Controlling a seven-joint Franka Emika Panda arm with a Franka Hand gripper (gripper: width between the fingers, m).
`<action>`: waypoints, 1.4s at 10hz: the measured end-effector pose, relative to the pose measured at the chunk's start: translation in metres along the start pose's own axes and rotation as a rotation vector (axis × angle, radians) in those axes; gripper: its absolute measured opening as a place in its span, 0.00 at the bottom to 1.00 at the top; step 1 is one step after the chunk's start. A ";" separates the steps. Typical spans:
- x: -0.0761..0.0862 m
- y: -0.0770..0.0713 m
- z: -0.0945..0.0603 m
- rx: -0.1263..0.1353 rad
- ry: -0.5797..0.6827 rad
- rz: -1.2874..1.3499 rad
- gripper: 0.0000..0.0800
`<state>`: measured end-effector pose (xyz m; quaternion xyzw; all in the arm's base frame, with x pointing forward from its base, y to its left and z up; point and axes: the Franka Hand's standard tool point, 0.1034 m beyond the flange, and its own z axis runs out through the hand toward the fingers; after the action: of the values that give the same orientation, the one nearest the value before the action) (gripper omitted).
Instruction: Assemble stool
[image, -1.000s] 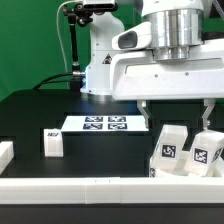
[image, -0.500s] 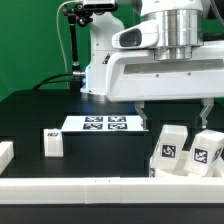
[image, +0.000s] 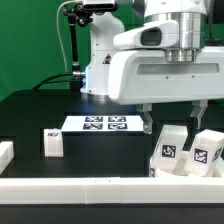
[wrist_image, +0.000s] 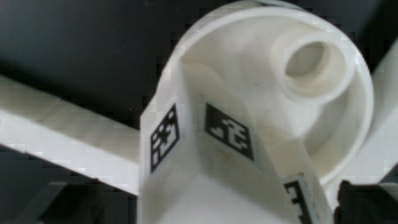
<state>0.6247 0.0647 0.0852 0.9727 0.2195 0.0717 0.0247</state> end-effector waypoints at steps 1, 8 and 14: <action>0.001 0.001 0.001 -0.006 -0.006 -0.056 0.81; 0.005 0.016 0.002 -0.048 -0.056 -0.482 0.81; 0.004 0.018 0.003 -0.059 -0.056 -0.509 0.42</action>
Offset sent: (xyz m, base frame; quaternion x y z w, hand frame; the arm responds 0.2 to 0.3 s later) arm 0.0102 0.0043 -0.0020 0.0032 -0.0242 -0.1494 0.9885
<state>0.6362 0.0496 0.0844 0.8865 0.4544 0.0427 0.0766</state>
